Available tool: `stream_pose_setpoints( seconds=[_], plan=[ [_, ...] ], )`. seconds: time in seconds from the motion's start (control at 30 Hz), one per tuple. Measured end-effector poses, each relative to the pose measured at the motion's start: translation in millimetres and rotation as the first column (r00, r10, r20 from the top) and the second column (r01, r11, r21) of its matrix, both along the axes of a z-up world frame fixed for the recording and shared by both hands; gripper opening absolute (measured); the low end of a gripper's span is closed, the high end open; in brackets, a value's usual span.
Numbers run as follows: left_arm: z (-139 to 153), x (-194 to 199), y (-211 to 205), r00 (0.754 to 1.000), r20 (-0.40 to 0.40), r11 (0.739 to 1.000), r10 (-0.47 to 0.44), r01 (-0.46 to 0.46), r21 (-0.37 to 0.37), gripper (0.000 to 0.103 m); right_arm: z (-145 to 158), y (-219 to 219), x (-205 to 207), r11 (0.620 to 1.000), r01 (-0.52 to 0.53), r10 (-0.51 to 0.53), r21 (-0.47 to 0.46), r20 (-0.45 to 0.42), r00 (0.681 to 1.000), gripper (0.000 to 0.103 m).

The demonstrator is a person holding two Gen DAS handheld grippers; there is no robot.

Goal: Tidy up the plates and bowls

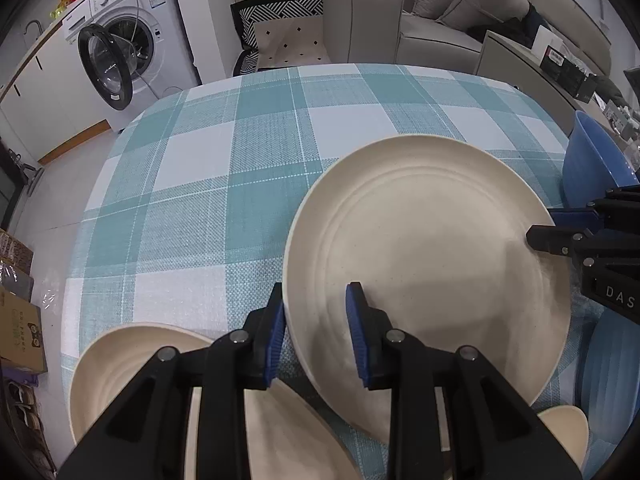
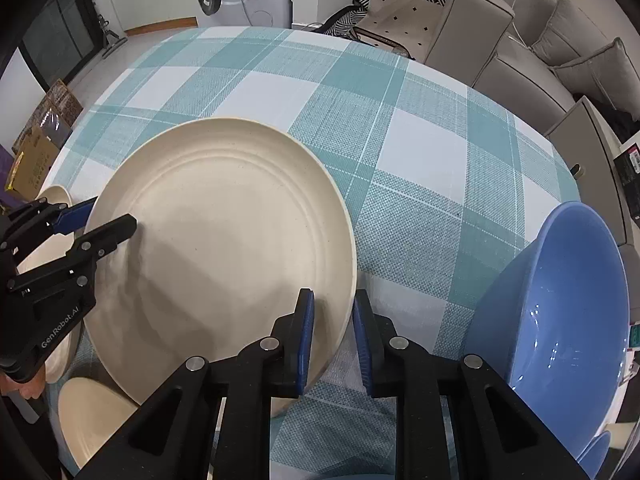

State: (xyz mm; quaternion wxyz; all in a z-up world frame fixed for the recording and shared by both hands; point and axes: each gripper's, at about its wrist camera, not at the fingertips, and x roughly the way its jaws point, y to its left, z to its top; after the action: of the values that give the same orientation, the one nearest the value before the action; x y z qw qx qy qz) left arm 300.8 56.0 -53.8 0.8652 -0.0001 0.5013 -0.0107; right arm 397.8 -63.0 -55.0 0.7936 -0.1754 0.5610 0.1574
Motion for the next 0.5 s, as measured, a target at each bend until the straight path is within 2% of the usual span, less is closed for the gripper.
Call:
stream_pose_setpoints(
  seconds=[0.33, 0.5],
  plan=[
    [6.5, 0.7, 2.1, 1.000, 0.022, 1.000, 0.020, -0.019, -0.021, 0.028, 5.3, -1.3, 0.8, 1.000, 0.015, -0.015, 0.019, 0.020, 1.000, 0.020],
    [-1.8, 6.5, 1.6, 1.000, -0.004, 1.000, 0.015, -0.015, -0.017, 0.028, 0.7, -0.1, 2.9, 1.000, 0.011, -0.011, 0.007, 0.010, 1.000, 0.020]
  ],
)
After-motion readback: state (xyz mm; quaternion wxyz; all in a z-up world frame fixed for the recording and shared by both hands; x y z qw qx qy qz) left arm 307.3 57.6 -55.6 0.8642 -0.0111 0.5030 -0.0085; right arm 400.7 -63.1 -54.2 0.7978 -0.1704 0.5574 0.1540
